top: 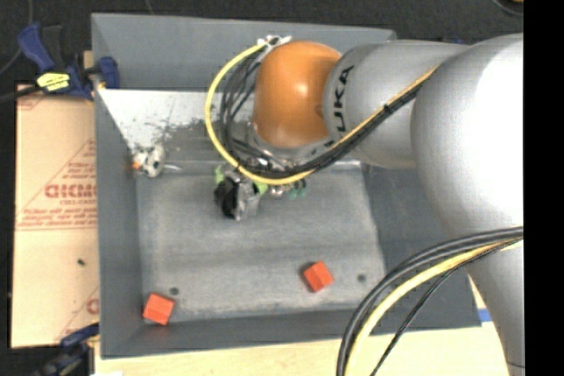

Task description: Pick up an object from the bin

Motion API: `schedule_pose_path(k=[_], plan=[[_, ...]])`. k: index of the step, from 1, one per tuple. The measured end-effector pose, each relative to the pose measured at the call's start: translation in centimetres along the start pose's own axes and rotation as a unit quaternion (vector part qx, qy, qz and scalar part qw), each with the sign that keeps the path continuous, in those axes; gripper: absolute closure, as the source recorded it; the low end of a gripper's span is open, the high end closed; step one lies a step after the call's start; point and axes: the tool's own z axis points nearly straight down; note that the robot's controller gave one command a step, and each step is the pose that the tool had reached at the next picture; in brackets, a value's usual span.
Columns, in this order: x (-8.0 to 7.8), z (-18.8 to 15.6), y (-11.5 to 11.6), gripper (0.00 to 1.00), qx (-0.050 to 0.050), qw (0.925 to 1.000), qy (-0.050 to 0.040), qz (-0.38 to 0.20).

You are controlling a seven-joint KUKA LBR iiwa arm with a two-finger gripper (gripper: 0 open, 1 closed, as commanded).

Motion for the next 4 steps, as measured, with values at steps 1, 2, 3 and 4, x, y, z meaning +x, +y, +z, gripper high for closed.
schedule_pose_path(k=[1, 2, 3, 4], plan=[[0.0, 0.0, 0.0, 1.0, 0.0, 1.0, 0.0, 0.0], [0.0, -0.2, 0.0, 1.0, 0.0, 1.0, 0.0008, 0.0], [-1.2, -1.8, 1.5, 1.0, 0.001, 0.9977, -0.0019, -0.068], [-0.7, -11.6, 0.3, 1.0, 0.0, 0.9984, -0.0011, -0.057]])
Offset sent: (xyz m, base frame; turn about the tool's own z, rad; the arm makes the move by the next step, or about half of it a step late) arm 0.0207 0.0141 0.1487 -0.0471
